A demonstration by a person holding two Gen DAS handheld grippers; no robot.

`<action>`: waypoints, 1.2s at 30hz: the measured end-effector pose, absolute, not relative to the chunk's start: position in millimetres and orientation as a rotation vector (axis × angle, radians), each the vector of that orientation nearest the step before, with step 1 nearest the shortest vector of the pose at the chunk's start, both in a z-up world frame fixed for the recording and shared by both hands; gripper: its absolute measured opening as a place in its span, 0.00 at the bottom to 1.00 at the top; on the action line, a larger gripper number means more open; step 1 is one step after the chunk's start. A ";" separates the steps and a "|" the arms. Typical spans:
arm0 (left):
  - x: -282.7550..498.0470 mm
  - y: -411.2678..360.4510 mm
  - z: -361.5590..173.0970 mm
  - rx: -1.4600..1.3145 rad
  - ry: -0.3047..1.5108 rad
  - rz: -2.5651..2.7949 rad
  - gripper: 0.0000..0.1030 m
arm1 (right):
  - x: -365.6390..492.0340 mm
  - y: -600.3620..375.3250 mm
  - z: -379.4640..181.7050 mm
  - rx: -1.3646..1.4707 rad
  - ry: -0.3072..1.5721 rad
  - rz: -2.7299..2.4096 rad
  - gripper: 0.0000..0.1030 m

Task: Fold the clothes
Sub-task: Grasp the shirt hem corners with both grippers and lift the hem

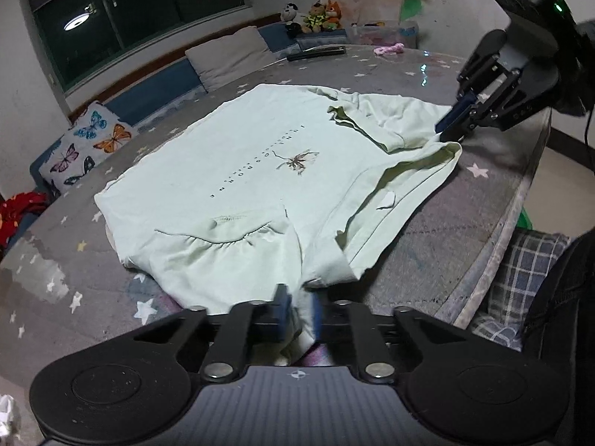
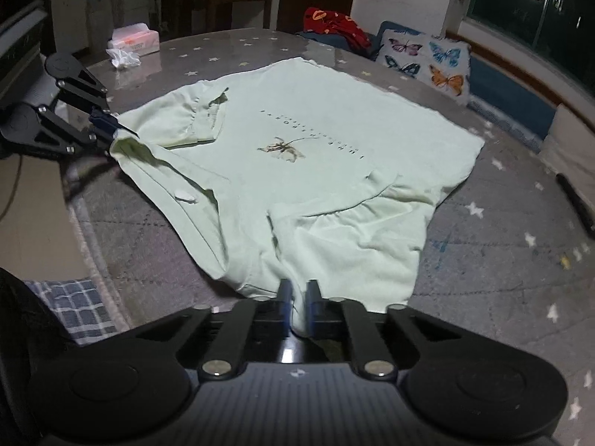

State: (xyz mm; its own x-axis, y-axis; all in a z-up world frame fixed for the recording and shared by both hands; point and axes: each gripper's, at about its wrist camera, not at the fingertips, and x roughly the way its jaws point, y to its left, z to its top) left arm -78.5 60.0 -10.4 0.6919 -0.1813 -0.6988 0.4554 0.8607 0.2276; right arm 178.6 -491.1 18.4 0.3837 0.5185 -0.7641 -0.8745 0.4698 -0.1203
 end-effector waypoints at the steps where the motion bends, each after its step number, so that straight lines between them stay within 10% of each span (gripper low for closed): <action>1: -80.1 60.7 -8.0 0.397 0.717 -0.362 0.06 | 177.0 -491.4 20.2 -0.570 0.714 0.950 0.05; 16: -131.0 63.4 52.1 0.331 0.571 -0.307 0.05 | 126.4 -506.2 92.8 -0.573 0.532 0.899 0.03; 36: 114.0 130.3 68.6 0.374 0.577 -0.164 0.05 | 333.0 -370.8 108.1 -0.698 0.452 0.868 0.03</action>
State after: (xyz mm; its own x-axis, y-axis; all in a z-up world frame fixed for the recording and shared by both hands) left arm 114.0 130.3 68.6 0.8275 -0.0474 -0.5594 0.2541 0.9201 0.2980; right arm 333.0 -370.8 108.1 0.5766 0.5336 -0.6187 -0.8129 0.4510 -0.3686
